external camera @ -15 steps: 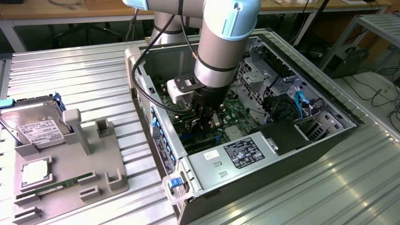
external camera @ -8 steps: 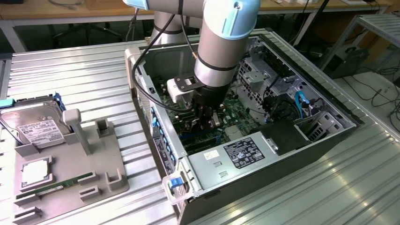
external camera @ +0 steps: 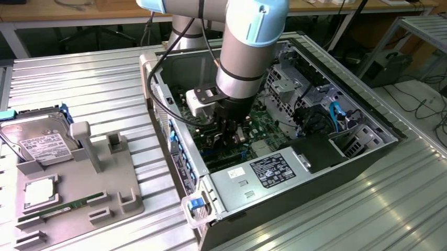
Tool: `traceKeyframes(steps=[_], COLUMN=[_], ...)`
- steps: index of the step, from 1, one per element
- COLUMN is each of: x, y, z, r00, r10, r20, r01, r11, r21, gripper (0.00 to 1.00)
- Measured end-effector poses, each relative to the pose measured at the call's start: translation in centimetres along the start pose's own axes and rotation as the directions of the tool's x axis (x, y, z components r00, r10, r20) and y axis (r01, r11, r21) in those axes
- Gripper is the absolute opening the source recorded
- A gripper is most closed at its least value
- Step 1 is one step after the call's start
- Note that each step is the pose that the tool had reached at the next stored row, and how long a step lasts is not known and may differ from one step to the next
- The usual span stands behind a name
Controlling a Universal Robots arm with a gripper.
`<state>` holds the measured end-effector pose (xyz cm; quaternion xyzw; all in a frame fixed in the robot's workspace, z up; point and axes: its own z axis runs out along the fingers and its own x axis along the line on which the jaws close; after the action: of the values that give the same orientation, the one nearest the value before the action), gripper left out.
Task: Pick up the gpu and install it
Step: 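Insert the gpu into the slot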
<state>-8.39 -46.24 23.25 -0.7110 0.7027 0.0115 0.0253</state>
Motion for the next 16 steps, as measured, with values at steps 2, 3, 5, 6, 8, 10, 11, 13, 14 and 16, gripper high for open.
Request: traceKeyframes(steps=[2, 3, 5, 6, 8, 10, 11, 13, 14, 16], x=[0.0, 0.0, 0.0, 0.0, 0.0, 0.0, 0.0, -0.1, -0.1, -0.1], y=[0.11, 0.14, 0.16, 0.16, 0.16, 0.19, 0.2, 0.17, 0.17, 0.15], z=[0.33, 0.43, 0.42, 0.42, 0.42, 0.45, 0.38, 0.34, -0.22, -1.02], r00=[1.0, 1.0, 1.0, 1.0, 1.0, 1.0, 1.0, 1.0, 1.0, 1.0], r10=[0.0, 0.0, 0.0, 0.0, 0.0, 0.0, 0.0, 0.0, -0.001, -0.001], r20=[0.0003, 0.0015, 0.0012, 0.0012, 0.0012, 0.002, 0.0019, 0.0074, 0.0034, 0.0031], r01=[0.0, 0.0, 0.0, 0.0, 0.0, 0.0, 0.0, 0.0, 0.001, 0.001], r11=[1.0, 1.0, 1.0, 1.0, 1.0, 1.0, 1.0, 0.9999, 0.9999, 0.9999], r21=[0.0002, 0.0005, 0.0002, 0.0002, 0.0002, 0.0026, 0.0045, 0.0128, 0.0133, 0.0148], gripper=[0.27, 0.27, 0.27, 0.27, 0.27, 0.27, 0.27, 0.29, 0.35, 0.35])
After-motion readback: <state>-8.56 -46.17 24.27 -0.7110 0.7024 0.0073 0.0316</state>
